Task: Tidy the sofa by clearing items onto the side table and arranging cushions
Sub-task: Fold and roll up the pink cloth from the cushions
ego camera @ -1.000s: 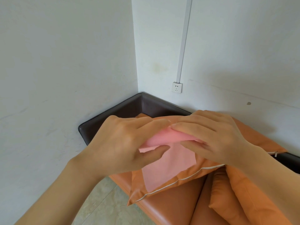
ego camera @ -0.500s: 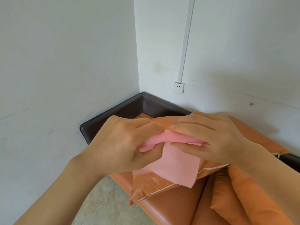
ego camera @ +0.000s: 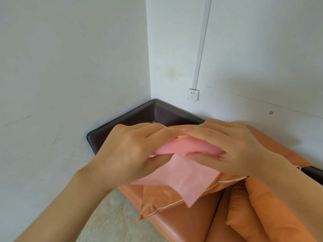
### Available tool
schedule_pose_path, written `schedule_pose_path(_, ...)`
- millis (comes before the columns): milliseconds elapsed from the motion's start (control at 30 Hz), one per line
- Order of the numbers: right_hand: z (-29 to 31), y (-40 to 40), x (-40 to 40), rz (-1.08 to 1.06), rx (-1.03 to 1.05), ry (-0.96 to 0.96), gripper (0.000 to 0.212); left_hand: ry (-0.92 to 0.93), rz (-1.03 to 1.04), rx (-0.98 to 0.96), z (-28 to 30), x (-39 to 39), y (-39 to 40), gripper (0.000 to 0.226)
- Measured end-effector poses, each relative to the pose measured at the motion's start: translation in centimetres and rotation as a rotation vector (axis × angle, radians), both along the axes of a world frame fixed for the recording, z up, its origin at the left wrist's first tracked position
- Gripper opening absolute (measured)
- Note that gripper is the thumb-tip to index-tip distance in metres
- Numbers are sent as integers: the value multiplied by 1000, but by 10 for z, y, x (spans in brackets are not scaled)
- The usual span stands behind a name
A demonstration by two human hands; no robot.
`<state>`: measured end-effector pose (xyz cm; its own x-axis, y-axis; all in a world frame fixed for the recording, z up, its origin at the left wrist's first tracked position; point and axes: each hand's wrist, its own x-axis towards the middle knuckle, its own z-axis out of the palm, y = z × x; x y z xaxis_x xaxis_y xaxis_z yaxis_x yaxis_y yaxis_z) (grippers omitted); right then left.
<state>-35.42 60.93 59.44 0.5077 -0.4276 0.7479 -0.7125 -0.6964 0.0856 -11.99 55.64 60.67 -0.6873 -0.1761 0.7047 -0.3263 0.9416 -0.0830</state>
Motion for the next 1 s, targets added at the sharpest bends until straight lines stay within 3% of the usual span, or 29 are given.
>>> schedule_pose_path(67,0,0,0,-16,-1,17,46,-9,15,38,0,1,0,19)
schedule_pose_path(267,-1,-1,-1,-59,-75,50,14,-41,19,22,1,1,2,32)
schedule_pose_path(367,0,-1,-2,-69,-15,45,19,-88,41,-40,0,0,2,45)
schedule_pose_path(500,0,2,-3,-70,87,46,28,-85,92,-88,2,-1,3,29)
schedule_pose_path(667,-1,7,-1,-89,-23,75,39,-66,106,3,3,-1,3,18)
schedule_pose_path(800,-2,7,-3,-115,-144,104,23,-76,106,19,3,-3,6,19)
schedule_pose_path(1000,-1,11,-4,-98,60,5,29,-70,71,-157,1,-7,6,24)
